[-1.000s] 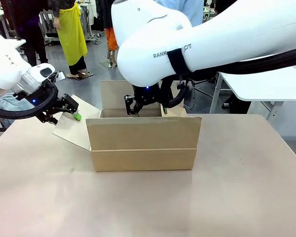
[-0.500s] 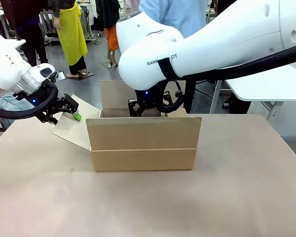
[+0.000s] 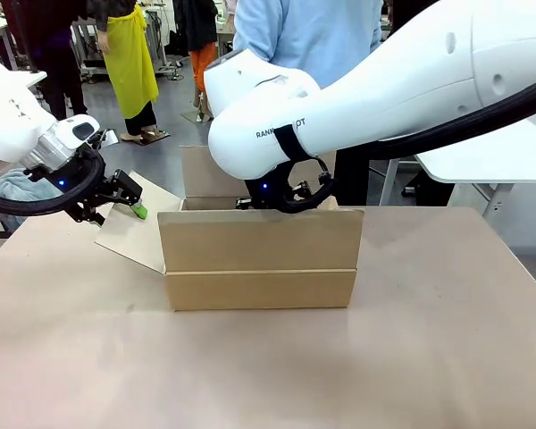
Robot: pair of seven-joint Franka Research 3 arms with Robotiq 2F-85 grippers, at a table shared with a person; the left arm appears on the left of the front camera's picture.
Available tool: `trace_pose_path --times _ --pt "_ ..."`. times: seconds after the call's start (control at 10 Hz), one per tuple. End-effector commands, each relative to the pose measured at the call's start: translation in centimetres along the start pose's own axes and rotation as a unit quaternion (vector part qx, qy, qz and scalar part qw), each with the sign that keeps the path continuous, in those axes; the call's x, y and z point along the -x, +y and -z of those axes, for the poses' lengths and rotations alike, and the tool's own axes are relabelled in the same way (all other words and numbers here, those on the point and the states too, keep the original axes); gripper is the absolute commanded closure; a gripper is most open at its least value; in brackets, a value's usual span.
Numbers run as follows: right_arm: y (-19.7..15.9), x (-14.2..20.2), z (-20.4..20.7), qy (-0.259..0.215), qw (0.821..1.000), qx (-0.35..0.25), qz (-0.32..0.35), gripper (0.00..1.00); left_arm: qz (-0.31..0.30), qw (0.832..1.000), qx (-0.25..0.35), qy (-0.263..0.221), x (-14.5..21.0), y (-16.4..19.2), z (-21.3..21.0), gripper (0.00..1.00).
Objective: Pack the gift set into the box.
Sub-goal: Place both hands on the side flaps of the Package Box and spread them outward.
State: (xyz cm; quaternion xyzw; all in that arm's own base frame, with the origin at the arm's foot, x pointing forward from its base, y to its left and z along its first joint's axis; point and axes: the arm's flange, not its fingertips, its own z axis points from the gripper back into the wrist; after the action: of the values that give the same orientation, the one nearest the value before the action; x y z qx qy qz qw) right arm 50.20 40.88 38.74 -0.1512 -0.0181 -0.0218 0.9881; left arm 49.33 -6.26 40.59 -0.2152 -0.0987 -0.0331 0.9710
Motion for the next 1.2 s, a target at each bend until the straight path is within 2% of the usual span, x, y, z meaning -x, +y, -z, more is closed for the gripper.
trace_pose_path --times 0.0,0.3,0.6,0.9,1.1 --pt "0.1 -1.2 -0.1 -0.006 0.999 0.038 0.032 0.00 -0.003 1.000 -0.008 0.000 0.3 0.0 -0.1 0.00" --pt "-2.8 -1.2 -1.2 -0.018 0.995 0.069 0.065 0.00 -0.003 1.000 -0.008 0.000 0.3 0.0 -0.1 0.00" --pt "-7.0 -1.4 -1.5 -0.005 0.993 0.097 0.073 0.00 -0.003 1.000 -0.008 0.000 0.3 0.0 -0.1 0.00" --pt "-12.6 -1.1 -2.6 -0.015 0.993 0.076 0.086 0.00 -0.003 1.000 -0.008 0.000 0.3 0.0 -0.1 0.00" --pt "-16.4 -1.2 -1.9 -0.017 0.997 0.023 0.068 0.00 -0.003 1.000 -0.008 0.000 0.3 0.0 -0.1 0.00"
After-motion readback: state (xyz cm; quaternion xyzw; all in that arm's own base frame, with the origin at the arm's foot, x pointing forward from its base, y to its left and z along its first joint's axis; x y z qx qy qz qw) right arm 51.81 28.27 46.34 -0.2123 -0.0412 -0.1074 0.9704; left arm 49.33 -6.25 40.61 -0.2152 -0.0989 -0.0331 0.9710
